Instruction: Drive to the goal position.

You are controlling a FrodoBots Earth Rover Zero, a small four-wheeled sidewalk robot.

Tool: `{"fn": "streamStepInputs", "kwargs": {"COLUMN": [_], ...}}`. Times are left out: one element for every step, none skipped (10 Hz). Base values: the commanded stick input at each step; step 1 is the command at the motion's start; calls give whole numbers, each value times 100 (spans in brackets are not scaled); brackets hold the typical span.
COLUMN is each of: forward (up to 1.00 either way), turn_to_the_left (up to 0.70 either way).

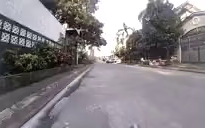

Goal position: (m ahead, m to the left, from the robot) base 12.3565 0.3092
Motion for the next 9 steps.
{"fn": "streamStepInputs", "kwargs": {"forward": [100,100,100,100,100,100,100,100,100], "turn_to_the_left": [0,0,0,0,0,0,0,0,0]}}
